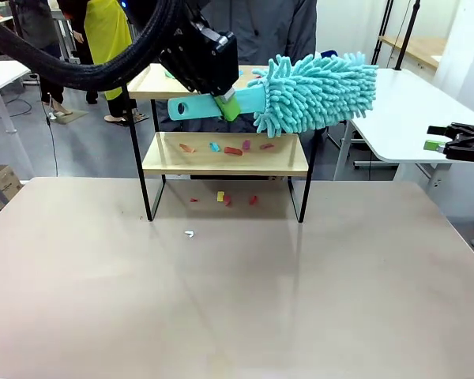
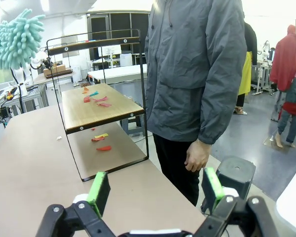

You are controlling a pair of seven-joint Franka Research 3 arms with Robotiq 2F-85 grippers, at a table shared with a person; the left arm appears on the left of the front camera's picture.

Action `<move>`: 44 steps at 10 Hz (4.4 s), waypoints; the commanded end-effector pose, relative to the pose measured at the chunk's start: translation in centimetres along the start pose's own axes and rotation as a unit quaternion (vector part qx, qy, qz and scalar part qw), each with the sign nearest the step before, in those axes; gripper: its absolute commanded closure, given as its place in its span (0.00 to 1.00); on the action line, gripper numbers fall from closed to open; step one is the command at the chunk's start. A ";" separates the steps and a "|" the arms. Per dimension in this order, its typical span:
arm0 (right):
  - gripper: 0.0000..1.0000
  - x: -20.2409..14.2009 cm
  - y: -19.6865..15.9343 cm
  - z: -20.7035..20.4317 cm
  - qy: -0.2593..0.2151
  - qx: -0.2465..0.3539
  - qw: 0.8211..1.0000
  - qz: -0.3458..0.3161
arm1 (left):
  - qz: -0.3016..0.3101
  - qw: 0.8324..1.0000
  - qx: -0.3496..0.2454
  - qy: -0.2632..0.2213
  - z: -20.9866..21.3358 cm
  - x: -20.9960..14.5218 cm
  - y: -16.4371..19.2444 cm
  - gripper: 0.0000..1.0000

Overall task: Clean the shelf.
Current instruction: Clean the specific section of the Shelf indicated by the human with the Duster.

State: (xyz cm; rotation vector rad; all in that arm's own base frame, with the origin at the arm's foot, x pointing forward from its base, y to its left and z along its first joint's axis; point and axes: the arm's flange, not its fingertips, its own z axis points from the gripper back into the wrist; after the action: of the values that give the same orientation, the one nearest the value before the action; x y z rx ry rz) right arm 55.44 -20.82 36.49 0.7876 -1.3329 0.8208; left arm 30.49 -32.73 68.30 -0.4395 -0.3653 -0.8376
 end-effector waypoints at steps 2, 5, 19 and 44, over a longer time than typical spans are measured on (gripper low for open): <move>0.00 0.6 0.1 -0.2 0.002 -0.005 1.000 -0.006 | 0.047 0.995 0.026 -0.080 1.1 2.1 -4.3 0.87; 0.00 0.6 0.1 -0.2 0.002 -0.005 1.000 -0.006 | 0.122 0.980 0.103 -0.123 0.3 7.1 -7.7 0.87; 0.00 0.6 0.1 -0.2 0.002 -0.005 1.000 -0.006 | 0.293 0.921 0.249 -0.065 -9.0 15.8 -3.2 0.87; 0.00 0.6 0.1 -0.2 0.002 -0.005 1.000 -0.006 | 0.101 0.978 0.181 0.022 12.0 -2.0 1.8 0.87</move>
State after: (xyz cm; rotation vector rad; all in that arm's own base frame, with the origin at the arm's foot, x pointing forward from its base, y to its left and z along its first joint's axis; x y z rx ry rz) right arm 55.44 -20.83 36.51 0.7872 -1.3333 0.8203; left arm 30.87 -27.37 78.10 -0.0824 -0.4937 -0.4569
